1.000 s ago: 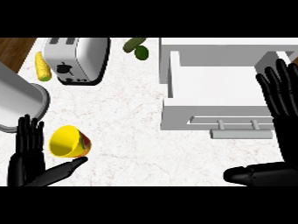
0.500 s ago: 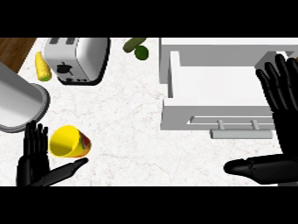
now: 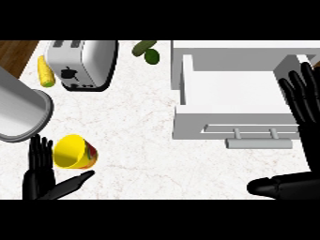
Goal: Pick up the cup, place it into the drawer and close the drawer
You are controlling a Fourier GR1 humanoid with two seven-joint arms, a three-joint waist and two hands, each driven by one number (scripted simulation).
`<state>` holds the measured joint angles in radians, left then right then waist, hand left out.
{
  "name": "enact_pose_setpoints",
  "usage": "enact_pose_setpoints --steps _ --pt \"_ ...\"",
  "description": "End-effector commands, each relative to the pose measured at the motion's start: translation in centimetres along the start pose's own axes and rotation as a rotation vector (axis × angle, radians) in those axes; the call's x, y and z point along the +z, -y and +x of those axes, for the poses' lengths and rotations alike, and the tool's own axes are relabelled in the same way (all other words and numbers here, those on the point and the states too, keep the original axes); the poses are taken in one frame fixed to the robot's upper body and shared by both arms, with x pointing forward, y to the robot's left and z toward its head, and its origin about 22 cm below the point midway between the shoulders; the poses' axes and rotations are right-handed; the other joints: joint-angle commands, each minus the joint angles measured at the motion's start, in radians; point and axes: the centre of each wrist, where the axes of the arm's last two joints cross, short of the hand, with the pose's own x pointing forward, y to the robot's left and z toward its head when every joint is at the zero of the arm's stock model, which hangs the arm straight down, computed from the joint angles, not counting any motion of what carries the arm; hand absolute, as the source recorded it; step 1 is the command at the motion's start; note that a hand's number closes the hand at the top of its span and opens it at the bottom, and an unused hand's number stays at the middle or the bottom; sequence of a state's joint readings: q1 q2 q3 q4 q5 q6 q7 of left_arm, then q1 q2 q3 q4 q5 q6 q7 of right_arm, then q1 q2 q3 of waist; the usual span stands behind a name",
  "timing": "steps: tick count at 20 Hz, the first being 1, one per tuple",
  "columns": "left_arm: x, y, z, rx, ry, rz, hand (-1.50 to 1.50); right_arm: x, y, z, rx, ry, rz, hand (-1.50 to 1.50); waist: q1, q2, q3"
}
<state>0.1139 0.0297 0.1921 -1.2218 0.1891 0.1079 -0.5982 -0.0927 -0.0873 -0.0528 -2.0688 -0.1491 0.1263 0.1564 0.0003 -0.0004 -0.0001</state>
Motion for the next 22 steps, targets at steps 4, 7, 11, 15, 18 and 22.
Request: enact_pose_setpoints --steps 4,7,11,15,18,22 --pt "-1.6 -2.5 -0.3 -0.017 -0.021 0.0 -1.5 -0.7 -1.0 0.8 0.003 -0.008 0.007 -1.5 0.001 0.0 0.0" --pt "-0.9 -1.8 -3.0 -0.004 0.0 -0.008 -1.5 0.5 -0.5 -0.6 0.013 -0.016 0.014 -1.5 -0.001 0.0 0.0" --pt "-1.2 -0.5 -3.0 0.02 -0.014 -0.044 -1.5 -1.5 -0.6 0.0 -0.007 0.0 0.028 -1.5 0.001 0.001 0.0" --pt "-0.9 0.2 -5.4 0.073 0.015 -0.028 -1.5 0.0 -0.6 -1.1 -0.005 0.001 0.008 -1.5 -0.004 0.002 -0.001" --pt "-3.3 0.5 -4.4 0.082 0.002 -0.023 -1.5 0.1 0.1 1.7 -0.002 -0.003 0.008 -1.5 -0.005 0.001 0.0" --pt "-2.7 0.1 -5.6 0.095 0.002 -0.033 -1.5 -0.3 -0.3 1.2 0.007 0.01 -0.008 -1.5 -0.004 0.001 0.0"
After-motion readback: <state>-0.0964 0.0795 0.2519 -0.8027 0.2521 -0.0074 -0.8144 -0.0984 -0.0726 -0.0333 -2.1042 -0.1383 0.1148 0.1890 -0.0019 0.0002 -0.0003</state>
